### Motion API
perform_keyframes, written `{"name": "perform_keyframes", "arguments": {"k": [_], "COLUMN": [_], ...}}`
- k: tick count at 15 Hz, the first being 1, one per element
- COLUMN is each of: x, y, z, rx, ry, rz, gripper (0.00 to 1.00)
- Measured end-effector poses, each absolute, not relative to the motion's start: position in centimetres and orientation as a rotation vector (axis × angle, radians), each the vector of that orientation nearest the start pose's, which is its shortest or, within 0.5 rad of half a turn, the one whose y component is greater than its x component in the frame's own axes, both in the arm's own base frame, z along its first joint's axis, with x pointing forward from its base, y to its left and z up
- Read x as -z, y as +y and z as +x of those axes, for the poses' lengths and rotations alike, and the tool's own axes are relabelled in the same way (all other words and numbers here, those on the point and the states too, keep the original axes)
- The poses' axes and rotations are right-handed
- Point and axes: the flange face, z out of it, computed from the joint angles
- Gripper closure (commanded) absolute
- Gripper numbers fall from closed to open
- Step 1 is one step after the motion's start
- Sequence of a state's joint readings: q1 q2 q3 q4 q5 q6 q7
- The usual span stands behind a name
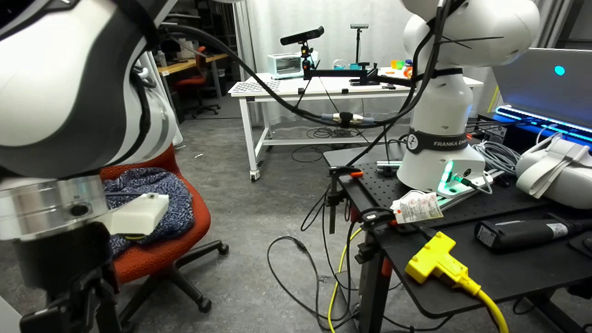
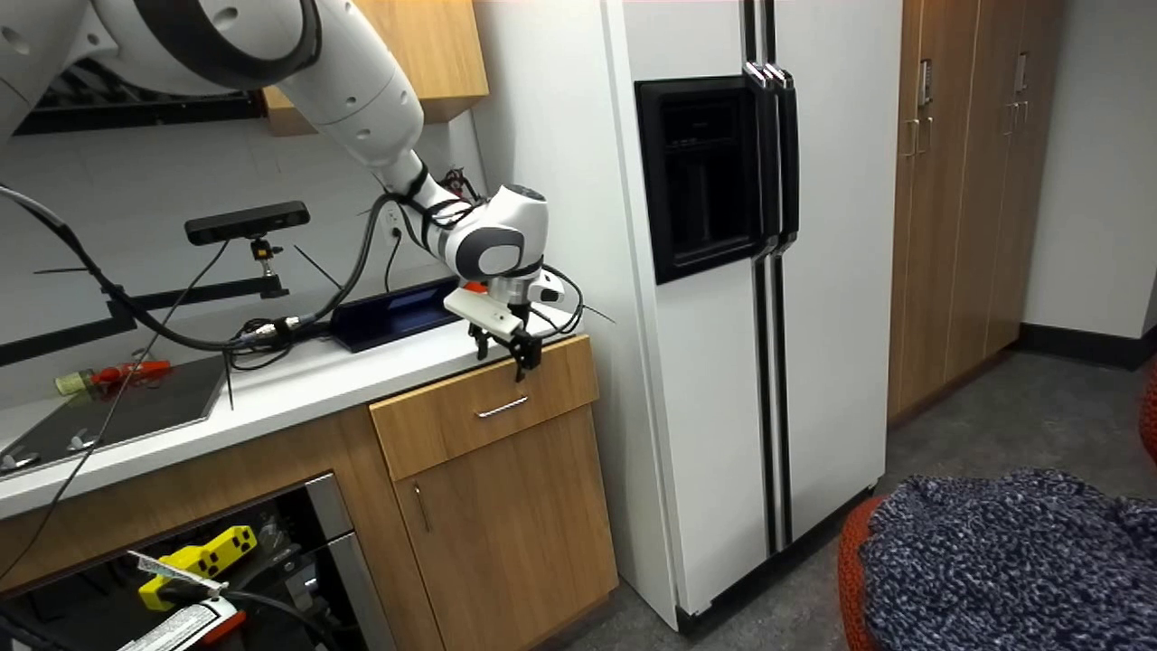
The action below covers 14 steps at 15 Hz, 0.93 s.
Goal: Open the drawer on the far right
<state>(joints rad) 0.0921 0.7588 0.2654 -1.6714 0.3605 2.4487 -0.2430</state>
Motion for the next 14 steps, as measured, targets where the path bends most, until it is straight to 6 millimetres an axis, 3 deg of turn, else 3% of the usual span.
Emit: {"name": "perform_keyframes", "arguments": {"k": [7, 14], "x": [-15.8, -16.2], "y": [21.4, 20.5], "z": [65.1, 65.1], "rx": [-0.009, -0.006], "ry": [-0.294, -0.303], "rz": [-2.707, -2.751], "gripper": [0.00, 0.00]}}
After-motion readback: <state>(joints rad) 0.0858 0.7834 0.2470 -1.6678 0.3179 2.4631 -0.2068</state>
